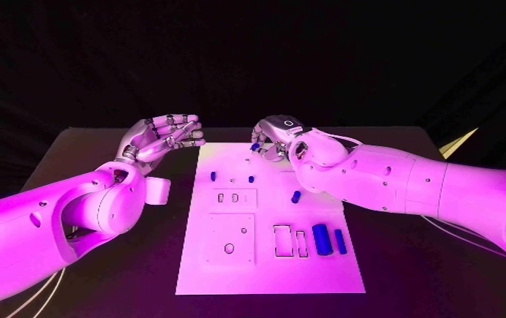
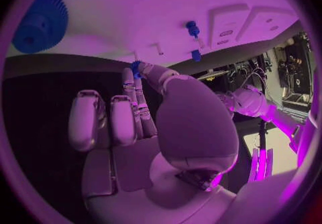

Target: Assemble the parts on the task board

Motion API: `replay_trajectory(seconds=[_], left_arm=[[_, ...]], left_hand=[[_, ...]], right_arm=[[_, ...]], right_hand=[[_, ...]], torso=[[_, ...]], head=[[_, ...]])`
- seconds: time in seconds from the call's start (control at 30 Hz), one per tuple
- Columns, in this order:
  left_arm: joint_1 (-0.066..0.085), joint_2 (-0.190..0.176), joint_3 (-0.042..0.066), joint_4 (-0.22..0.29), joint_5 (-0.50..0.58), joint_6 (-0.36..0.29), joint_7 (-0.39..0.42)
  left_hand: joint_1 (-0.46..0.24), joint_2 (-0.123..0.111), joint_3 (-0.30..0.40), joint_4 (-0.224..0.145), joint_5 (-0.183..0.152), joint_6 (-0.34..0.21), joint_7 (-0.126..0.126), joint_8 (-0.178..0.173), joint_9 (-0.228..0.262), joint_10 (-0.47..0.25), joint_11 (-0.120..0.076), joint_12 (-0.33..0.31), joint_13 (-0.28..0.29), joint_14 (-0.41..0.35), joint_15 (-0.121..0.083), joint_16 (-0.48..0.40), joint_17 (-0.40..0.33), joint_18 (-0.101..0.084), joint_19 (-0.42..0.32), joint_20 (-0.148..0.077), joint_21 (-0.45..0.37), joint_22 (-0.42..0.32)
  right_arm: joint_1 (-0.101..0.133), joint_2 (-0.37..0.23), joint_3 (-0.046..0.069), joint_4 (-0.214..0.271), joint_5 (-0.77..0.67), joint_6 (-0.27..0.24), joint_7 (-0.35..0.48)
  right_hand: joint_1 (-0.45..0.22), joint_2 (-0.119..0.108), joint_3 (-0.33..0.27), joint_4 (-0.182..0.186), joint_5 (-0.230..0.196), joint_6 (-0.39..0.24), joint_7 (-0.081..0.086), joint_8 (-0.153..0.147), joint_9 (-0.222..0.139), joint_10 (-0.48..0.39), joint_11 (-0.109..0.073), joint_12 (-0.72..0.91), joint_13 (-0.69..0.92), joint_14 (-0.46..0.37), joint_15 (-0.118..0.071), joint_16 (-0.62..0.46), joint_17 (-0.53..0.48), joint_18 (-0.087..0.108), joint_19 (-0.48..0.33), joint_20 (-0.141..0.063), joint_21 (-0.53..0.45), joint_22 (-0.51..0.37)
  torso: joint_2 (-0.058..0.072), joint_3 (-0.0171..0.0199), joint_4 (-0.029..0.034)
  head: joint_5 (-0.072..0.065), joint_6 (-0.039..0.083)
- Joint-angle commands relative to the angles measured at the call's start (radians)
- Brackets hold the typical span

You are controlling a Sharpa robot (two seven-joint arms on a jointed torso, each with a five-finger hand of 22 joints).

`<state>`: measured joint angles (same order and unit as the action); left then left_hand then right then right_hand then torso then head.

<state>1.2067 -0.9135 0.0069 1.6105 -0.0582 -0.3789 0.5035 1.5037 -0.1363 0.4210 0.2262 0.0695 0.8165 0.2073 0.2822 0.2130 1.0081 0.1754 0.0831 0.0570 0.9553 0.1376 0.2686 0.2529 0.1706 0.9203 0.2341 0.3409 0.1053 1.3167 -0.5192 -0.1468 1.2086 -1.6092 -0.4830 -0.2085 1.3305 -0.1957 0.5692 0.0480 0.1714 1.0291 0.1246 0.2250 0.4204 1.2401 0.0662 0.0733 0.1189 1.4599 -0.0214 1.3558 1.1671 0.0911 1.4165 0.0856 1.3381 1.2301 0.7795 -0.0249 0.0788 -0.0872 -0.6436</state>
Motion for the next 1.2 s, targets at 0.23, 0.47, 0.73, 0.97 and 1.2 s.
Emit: replay_trajectory(seconds=[0.23,0.47,0.73,0.97,1.2], left_arm=[[0.006,0.001,0.001,0.009,0.0,0.002,0.001],[0.007,0.002,0.001,0.013,0.0,0.002,0.001],[0.007,0.004,0.001,0.012,0.0,0.002,0.001],[0.011,0.002,0.001,0.016,0.0,0.002,0.0],[0.014,0.002,0.001,0.019,0.0,0.002,-0.001]], left_hand=[[-0.01,-0.026,0.007,0.004,-0.001,-0.007,0.019,-0.009,0.009,0.002,0.005,-0.013,0.008,-0.008,-0.001,-0.01,0.016,0.01,0.014,-0.005,0.016,0.015],[-0.01,-0.026,0.007,0.004,-0.001,-0.007,0.019,-0.009,0.009,0.002,0.005,-0.013,0.008,-0.008,-0.001,-0.01,0.016,0.01,0.014,-0.005,0.016,0.015],[-0.01,-0.026,0.007,0.004,-0.001,-0.007,0.019,-0.009,0.009,0.002,0.005,-0.013,0.008,-0.008,-0.001,-0.01,0.016,0.01,0.014,-0.005,0.016,0.015],[-0.01,-0.026,0.007,0.004,-0.001,-0.007,0.019,-0.009,0.009,0.002,0.005,-0.013,0.008,-0.008,-0.001,-0.01,0.016,0.01,0.014,-0.005,0.016,0.015],[-0.01,-0.026,0.007,0.004,-0.001,-0.007,0.019,-0.009,0.009,0.002,0.005,-0.013,0.008,-0.008,-0.001,-0.01,0.016,0.01,0.014,-0.005,0.016,0.015]], right_arm=[[-0.001,0.012,0.0,-0.015,-0.008,0.016,-0.007],[-0.001,0.022,0.0,-0.024,-0.009,0.016,-0.009],[-0.002,0.037,0.0,-0.039,-0.01,0.011,-0.011],[-0.004,0.054,0.0,-0.062,-0.009,0.015,-0.012],[-0.005,0.062,0.0,-0.066,-0.006,0.03,-0.013]], right_hand=[[-0.019,0.042,0.057,-0.009,0.006,0.003,-0.001,0.081,0.07,0.036,-0.007,-0.007,0.019,0.042,0.002,0.015,0.009,-0.023,0.007,-0.002,0.019,0.019],[-0.022,0.039,0.057,-0.009,0.008,0.001,-0.001,0.082,0.073,0.035,-0.006,-0.008,0.019,0.042,0.002,0.016,0.01,-0.023,0.007,-0.002,0.019,0.02],[-0.022,0.039,0.057,-0.009,0.008,0.001,-0.001,0.082,0.073,0.035,-0.006,-0.008,0.019,0.042,0.002,0.016,0.01,-0.023,0.007,-0.002,0.019,0.02],[-0.025,0.038,0.057,-0.009,0.009,-0.004,0.0,0.081,0.075,0.03,-0.005,-0.009,0.019,0.042,0.003,0.018,0.012,-0.023,0.006,-0.001,0.018,0.018],[-0.033,0.034,0.059,-0.009,0.004,-0.014,0.004,0.079,0.08,0.018,-0.001,-0.011,0.019,0.042,0.006,0.018,0.01,-0.022,0.002,0.001,0.013,0.013]], torso=[[0.003,-0.0026,0.0018],[0.004,-0.0018,0.002],[0.005,-0.0021,0.0051],[0.009,-0.0025,0.0021],[0.009,-0.0026,0.0018]], head=[[-0.002,-0.002],[-0.001,0.0],[0.001,-0.001],[0.007,0.004],[0.009,0.003]])
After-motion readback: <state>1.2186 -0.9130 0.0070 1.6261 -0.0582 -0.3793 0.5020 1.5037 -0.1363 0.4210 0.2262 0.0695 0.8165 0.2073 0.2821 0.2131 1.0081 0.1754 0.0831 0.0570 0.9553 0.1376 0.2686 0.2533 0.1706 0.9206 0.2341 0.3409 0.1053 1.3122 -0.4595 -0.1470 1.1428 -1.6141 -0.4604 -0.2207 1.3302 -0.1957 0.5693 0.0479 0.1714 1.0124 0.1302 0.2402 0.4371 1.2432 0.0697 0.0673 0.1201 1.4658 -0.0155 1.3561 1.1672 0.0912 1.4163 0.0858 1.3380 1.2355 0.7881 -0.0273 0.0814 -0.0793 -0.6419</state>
